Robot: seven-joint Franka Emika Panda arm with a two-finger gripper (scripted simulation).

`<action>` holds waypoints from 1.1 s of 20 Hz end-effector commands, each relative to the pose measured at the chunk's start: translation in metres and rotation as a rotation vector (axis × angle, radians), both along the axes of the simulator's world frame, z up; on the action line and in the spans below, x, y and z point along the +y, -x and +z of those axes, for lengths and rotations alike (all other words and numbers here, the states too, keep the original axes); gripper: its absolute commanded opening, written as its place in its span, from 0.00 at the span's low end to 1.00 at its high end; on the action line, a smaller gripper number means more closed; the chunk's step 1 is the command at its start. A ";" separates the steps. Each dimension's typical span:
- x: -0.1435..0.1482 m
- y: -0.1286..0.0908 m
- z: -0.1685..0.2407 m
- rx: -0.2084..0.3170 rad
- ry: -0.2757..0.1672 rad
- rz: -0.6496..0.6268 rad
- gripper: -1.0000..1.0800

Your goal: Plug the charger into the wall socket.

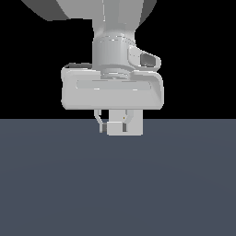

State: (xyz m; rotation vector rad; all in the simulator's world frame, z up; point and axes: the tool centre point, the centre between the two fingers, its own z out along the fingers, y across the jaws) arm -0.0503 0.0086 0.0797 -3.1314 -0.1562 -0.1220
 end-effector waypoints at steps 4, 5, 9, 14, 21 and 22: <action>-0.028 -0.014 0.015 0.001 -0.001 0.007 0.00; -0.032 -0.016 0.016 0.001 -0.001 0.008 0.00; -0.039 -0.020 0.020 0.001 0.000 0.009 0.00; -0.039 -0.020 0.020 0.001 0.000 0.009 0.00; -0.038 -0.030 0.020 0.001 0.000 0.009 0.00; -0.038 -0.032 0.020 0.001 0.000 0.009 0.00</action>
